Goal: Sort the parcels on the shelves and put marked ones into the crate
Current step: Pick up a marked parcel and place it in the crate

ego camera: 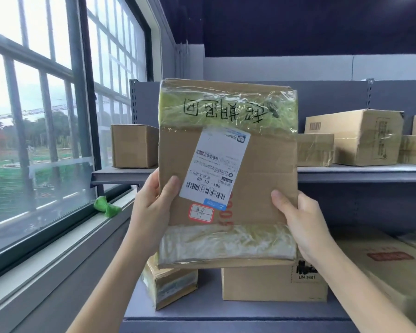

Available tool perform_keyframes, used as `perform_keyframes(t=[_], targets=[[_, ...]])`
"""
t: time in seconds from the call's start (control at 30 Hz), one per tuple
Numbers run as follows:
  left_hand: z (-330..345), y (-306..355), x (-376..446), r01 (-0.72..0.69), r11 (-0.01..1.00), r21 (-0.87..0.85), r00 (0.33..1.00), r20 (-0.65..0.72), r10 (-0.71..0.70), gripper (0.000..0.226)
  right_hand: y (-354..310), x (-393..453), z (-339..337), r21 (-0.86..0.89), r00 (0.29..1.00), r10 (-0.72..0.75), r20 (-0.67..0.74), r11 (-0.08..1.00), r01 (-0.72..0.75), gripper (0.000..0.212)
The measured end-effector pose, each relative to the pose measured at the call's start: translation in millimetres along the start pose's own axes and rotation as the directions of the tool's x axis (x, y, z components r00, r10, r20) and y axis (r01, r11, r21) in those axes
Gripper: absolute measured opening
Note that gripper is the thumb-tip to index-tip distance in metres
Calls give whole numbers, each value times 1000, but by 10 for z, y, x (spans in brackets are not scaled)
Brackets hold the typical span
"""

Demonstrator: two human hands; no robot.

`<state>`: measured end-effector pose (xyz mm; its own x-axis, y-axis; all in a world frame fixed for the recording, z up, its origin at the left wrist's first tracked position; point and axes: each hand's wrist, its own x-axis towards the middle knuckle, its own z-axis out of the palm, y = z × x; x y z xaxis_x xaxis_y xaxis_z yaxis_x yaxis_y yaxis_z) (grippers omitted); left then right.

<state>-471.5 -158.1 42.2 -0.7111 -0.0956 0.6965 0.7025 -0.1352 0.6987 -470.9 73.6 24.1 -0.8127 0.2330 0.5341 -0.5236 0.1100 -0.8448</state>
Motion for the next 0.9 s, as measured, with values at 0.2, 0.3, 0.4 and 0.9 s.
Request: perform_keyframes(t=[0.2, 0.3, 0.4, 0.9], targets=[[-54, -35, 21, 2, 999, -42, 1000, -3, -2, 19, -41, -19, 31, -112, 996, -63, -57, 992, 56, 6], [-109, -72, 32, 11, 1000, -8, 1000, 7, -11, 17, -68, -63, 68, -149, 994, -71, -77, 987, 59, 6], [-143, -105, 18, 36, 999, 4, 999, 27, -36, 17, -89, -178, 71, -180, 992, -79, -102, 982, 60, 6], [1126, 331, -1179, 298, 943, -147, 938, 227, -261, 23, -485, -1367, -1626, -411, 923, -134, -361, 911, -28, 48]])
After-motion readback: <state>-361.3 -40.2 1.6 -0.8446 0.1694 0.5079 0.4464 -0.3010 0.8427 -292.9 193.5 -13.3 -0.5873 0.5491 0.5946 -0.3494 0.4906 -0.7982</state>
